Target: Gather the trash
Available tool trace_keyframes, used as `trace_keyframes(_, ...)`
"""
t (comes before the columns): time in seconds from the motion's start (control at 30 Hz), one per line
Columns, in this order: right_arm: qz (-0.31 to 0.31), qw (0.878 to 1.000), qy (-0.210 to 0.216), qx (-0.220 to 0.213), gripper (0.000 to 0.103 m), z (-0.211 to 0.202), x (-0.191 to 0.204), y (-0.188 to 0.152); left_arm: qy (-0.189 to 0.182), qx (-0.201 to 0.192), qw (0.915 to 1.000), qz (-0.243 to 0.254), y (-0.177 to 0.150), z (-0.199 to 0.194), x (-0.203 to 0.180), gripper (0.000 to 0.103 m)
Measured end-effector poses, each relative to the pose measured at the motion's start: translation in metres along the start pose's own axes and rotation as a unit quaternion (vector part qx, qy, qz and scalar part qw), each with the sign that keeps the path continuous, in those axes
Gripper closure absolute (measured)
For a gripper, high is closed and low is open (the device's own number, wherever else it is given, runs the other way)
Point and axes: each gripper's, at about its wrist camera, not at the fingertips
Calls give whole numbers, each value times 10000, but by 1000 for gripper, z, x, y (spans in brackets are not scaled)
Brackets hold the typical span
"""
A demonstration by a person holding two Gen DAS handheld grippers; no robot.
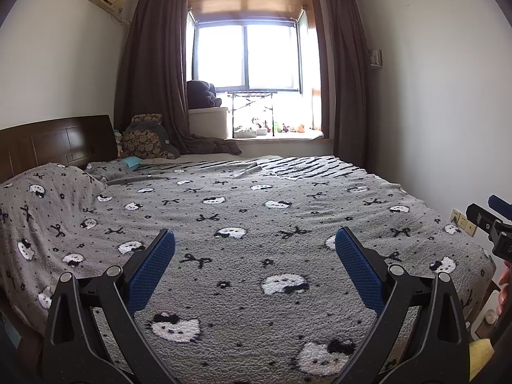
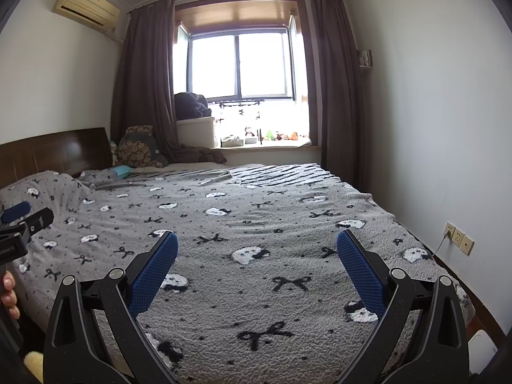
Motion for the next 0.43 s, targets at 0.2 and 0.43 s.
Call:
trace_keyframes(0.2,8,10000,-2,9,3,0,0,0,50,29,10000,-73,1,1,1,8)
trace_keyframes(0.43,5,10000,-7,11,3,0,0,-1,76,83,9998,-134,0,2,4,8)
Point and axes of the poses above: each gripper's, at about its wrist camera, not at the fingertips, and z roughly the way its jaws point, x to its left, y to its top
